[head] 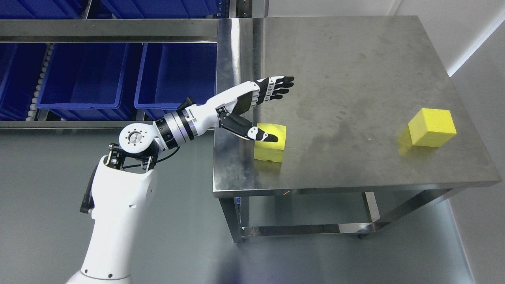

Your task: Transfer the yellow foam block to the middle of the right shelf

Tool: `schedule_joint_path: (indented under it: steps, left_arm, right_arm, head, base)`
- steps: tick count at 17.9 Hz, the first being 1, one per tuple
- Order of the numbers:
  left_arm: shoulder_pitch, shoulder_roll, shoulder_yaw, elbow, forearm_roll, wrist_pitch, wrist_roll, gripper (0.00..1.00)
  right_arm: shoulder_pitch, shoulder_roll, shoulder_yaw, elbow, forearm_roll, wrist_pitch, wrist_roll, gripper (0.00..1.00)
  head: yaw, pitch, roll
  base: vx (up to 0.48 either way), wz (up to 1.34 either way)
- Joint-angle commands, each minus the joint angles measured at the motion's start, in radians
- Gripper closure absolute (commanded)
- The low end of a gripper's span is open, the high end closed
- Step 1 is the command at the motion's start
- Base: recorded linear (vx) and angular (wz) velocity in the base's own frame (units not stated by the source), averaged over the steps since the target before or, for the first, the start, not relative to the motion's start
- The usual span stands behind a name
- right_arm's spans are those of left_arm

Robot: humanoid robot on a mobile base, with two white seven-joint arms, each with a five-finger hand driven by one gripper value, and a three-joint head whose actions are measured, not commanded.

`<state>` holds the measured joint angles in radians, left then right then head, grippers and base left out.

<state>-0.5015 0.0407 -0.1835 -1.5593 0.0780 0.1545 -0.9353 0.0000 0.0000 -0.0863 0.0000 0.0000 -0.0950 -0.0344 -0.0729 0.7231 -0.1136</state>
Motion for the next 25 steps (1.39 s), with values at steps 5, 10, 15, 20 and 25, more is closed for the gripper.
schedule_joint_path:
  steps: [5,10,15,20,25]
  left_arm:
    - [0.067,0.14,0.064,-0.067,0.022,-0.006,-0.074,0.0]
    - [0.067,0.133,0.047,-0.058,0.02,-0.007,-0.073,0.0]
    - [0.054,0.099,-0.056,-0.009,-0.035,-0.009,-0.059,0.0]
    - [0.058,0.067,-0.053,0.015,-0.089,-0.013,-0.059,0.0]
    - [0.057,0.068,-0.056,0.022,-0.092,-0.015,-0.06,0.02]
  right_arm:
    - [0.002,-0.017,-0.001,-0.017,0.003,0.0,0.001,0.0]
    - [0.002,-0.017,-0.001,-0.017,0.003,0.0,0.001,0.0]
    - [0.002,-0.017,0.0,-0.017,0.003,0.0,0.001,0.0]
    - [0.002,-0.017,0.0,-0.017,0.003,0.0,0.001,0.0]
    - [0.002,-0.017,0.0,-0.017,0.003,0.0,0.001,0.0]
  head:
    - [0.0,0.0,0.0]
    - [0.0,0.0,0.0]
    - [0.0,0.0,0.0]
    - [0.0,0.0,0.0]
    - [0.0,0.0,0.0]
  base:
    - [0.0,0.0]
    - [0.0,0.0]
    - [0.0,0.0]
    - [0.0,0.0]
    - [0.0,0.0]
